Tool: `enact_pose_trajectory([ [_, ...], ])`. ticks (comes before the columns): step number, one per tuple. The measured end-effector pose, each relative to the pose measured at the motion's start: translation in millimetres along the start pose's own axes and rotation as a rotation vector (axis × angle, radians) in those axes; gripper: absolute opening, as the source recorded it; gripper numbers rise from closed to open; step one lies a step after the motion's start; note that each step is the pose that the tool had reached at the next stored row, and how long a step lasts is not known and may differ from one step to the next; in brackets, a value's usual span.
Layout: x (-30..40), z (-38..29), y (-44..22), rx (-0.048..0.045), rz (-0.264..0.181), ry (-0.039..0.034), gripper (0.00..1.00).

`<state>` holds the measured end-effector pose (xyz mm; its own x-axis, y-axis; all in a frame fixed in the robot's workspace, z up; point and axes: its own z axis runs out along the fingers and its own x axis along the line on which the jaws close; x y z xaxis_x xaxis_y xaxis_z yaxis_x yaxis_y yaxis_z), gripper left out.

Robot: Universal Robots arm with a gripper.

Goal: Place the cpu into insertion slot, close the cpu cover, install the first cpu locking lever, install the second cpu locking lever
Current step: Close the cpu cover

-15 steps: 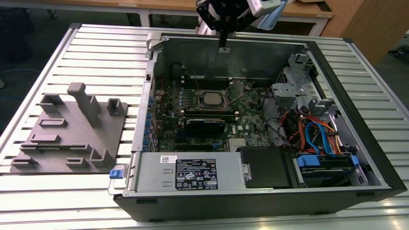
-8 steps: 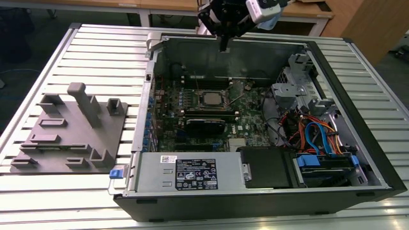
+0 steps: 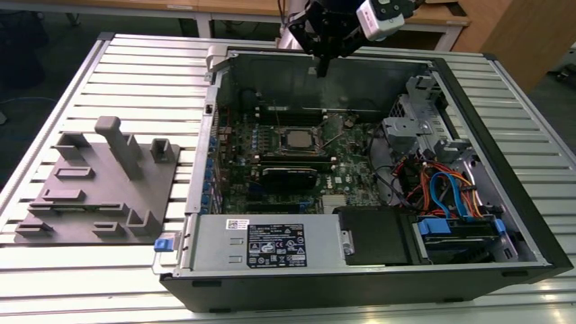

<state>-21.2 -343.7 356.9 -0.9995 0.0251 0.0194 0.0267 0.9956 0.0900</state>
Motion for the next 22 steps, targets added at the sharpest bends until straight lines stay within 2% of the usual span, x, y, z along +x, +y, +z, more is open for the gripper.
enact_pose_trajectory([
  [17, -0.5, 0.5, -0.1, -0.0001, 0.0, 0.0, 0.1],
  [22, -0.7, 5.6, -1.1, -0.0001, 0.0, -0.0001, 0.1],
])
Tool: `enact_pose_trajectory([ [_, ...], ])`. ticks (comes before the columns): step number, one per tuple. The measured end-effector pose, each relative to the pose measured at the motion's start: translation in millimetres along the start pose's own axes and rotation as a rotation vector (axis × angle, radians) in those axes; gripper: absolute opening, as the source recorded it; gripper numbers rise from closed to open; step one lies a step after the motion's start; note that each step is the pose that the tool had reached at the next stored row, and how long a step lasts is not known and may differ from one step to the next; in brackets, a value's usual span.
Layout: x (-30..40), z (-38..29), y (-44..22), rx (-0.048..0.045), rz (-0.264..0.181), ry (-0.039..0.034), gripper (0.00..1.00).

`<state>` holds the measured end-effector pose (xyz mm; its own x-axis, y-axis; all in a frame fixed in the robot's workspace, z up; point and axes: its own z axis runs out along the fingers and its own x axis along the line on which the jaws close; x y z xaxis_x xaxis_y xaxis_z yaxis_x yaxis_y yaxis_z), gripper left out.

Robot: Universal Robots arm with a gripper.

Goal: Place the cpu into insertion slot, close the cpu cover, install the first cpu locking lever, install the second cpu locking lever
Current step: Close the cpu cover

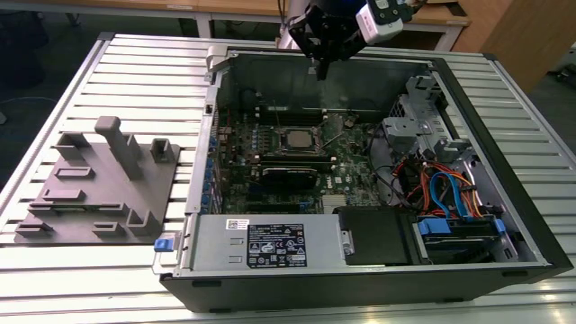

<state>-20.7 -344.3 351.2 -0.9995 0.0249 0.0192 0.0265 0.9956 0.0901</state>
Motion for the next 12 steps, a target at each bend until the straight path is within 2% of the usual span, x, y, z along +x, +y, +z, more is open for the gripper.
enact_pose_trajectory([
  [6, -2.2, 10.8, -1.1, 0.0, 0.0, 0.0, 0.1],
  [10, -6.3, 17.9, -1.7, 0.0001, 0.0, -0.0005, 0.1],
  [12, -10.2, 20.7, -1.9, 0.0002, 0.0, -0.0035, 0.1],
])
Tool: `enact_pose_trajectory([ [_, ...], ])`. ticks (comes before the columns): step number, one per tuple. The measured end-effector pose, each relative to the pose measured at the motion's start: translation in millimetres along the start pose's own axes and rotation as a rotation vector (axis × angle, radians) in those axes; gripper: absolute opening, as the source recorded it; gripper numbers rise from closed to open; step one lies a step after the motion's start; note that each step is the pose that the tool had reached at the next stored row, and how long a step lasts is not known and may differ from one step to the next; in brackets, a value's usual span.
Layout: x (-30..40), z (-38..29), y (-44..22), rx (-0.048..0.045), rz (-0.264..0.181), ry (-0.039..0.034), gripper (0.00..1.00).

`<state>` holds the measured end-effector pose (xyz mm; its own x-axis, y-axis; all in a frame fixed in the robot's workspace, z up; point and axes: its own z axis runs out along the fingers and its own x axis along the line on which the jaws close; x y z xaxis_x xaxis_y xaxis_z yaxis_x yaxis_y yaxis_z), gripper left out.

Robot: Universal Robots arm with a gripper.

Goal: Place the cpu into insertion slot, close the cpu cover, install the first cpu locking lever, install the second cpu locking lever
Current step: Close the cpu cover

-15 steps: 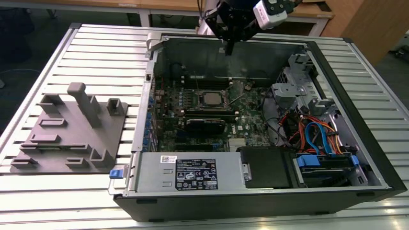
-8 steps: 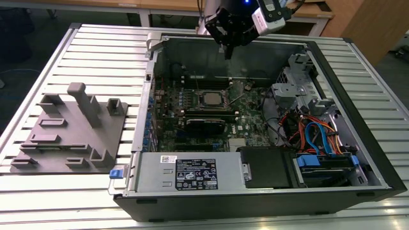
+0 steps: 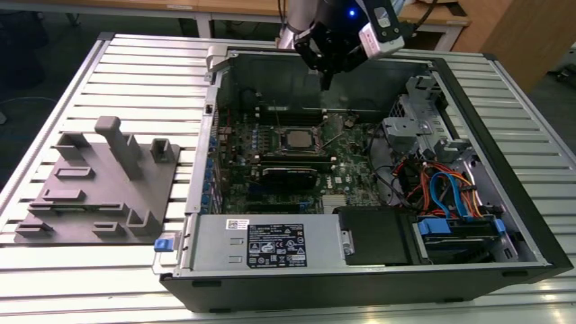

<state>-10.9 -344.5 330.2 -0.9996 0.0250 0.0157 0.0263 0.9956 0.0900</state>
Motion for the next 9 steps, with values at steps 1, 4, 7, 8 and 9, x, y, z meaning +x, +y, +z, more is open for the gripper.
enact_pose_trajectory([
  [1, -2.2, 1.3, -0.1, 0.0, 0.0, -0.0026, 0.1],
  [4, -4.0, 4.0, -0.2, -0.0004, -0.001, -0.0142, 0.1],
  [7, -4.3, 6.2, -0.5, -0.0005, -0.002, -0.0202, 0.1],
  [8, -5.0, 8.1, -0.6, -0.0005, -0.002, -0.0203, 0.1],
  [9, -6.7, 9.9, -0.7, -0.0005, -0.002, -0.0203, 0.1],
])
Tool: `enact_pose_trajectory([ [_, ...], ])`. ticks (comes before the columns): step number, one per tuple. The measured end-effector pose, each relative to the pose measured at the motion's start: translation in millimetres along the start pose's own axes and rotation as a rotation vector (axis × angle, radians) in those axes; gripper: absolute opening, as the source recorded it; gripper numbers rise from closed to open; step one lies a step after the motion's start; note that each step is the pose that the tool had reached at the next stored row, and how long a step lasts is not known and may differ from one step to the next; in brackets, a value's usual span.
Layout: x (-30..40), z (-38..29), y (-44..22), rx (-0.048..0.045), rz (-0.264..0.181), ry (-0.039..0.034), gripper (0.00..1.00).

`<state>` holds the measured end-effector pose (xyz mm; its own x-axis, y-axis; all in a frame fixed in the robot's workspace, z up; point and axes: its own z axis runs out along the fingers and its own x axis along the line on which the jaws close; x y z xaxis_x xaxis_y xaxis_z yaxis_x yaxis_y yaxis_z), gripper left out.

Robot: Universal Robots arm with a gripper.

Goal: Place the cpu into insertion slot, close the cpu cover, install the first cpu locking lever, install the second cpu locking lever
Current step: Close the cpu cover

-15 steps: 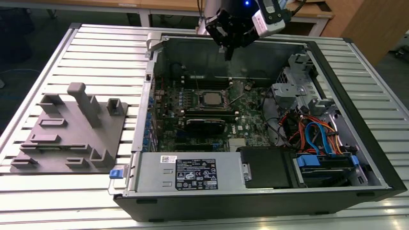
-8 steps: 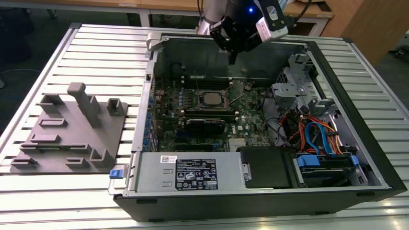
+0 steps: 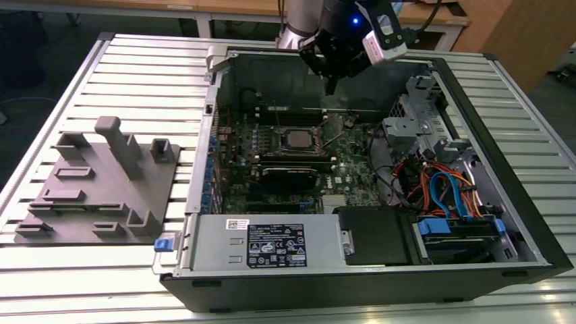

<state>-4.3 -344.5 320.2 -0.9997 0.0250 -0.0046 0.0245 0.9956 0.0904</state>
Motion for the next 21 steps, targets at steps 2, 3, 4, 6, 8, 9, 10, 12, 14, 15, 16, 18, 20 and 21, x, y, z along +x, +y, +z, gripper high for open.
enact_pose_trajectory([
  [2, -4.9, 3.6, -0.2, -0.0001, 0.0, 0.0, 0.1],
  [3, -8.9, 5.4, -0.3, 0.0, 0.0, 0.0, 0.1],
  [4, -13.4, 7.2, -0.3, 0.0001, 0.0, 0.0, 0.1],
  [6, -20.3, 11.0, -0.5, -0.0001, 0.0, 0.0, 0.1],
  [8, -24.6, 14.6, -0.7, 0.0, 0.0, 0.0, 0.1],
  [9, -26.8, 16.4, -0.8, -0.0001, 0.0, 0.0, 0.1],
  [10, -29.4, 18.2, -0.9, 0.0, 0.0, 0.0, 0.1],
  [12, -34.6, 22.0, -1.1, 0.0001, 0.0, 0.0001, 0.1],
  [14, -39.0, 25.6, -1.3, 0.0, 0.0, 0.0001, 0.1],
  [15, -41.1, 27.4, -1.4, 0.0, 0.0, 0.0, 0.1],
  [16, -43.2, 29.2, -1.6, 0.0, 0.0, 0.0, 0.1],
  [18, -47.3, 32.8, -1.8, 0.0, 0.0, 0.0001, 0.1],
  [20, -51.0, 37.5, -2.1, -0.0001, 0.0, 0.0, 0.1],
  [21, -51.5, 39.3, -2.3, 0.0001, 0.0, 0.0001, 0.1],
])
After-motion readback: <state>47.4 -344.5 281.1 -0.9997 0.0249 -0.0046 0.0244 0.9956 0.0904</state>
